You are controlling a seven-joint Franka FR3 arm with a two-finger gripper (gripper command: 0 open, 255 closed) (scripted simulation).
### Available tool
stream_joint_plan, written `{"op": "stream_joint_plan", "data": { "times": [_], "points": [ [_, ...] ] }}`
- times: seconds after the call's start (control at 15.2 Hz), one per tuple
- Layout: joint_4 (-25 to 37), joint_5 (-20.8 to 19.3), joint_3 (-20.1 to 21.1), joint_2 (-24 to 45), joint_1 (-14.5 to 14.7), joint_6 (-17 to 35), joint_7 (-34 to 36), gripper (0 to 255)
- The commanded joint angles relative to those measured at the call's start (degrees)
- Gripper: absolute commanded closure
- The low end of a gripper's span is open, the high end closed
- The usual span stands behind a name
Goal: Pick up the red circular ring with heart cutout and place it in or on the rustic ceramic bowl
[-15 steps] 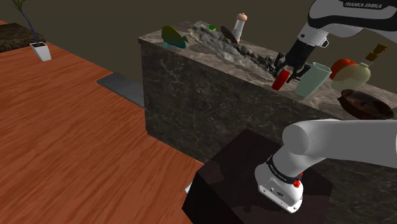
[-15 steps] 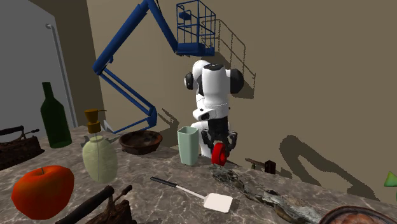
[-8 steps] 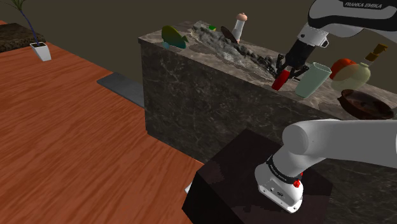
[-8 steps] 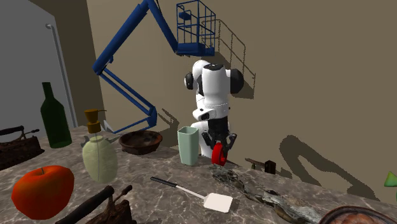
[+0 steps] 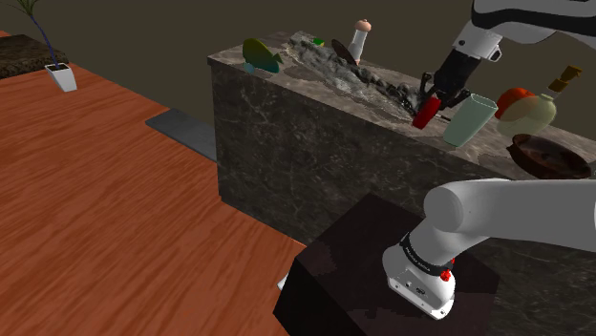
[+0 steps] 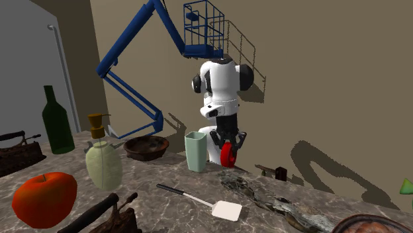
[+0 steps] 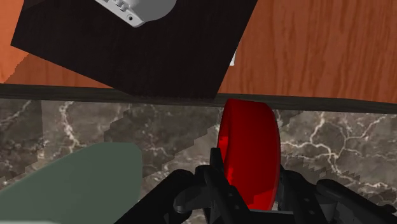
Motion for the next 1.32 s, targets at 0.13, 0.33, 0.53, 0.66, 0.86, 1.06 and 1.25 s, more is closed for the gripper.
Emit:
{"op": "stream_joint_plan", "data": {
  "times": [0.13, 0.33, 0.53, 0.66, 0.86, 1.06, 1.25],
  "points": [
    [3.39, 0.3, 0.27, 0.6, 0.23, -2.79, 0.25, 255],
    [6.0, 0.48, 0.44, 1.05, 0.37, -4.94, 0.39, 255],
    [8.68, 0.67, 0.58, 1.61, 0.51, -7.07, 0.53, 255],
    [10.52, 0.79, 0.66, 2.03, 0.61, -8.48, 0.62, 255],
    [13.35, 0.97, 0.77, 2.74, 0.76, -10.6, 0.74, 255],
    [16.27, 1.15, 0.85, 3.55, 0.91, -12.7, 0.86, 255],
    [19.29, 1.34, 0.92, 4.46, 1.07, -14.82, 0.97, 255]
  ]
}}
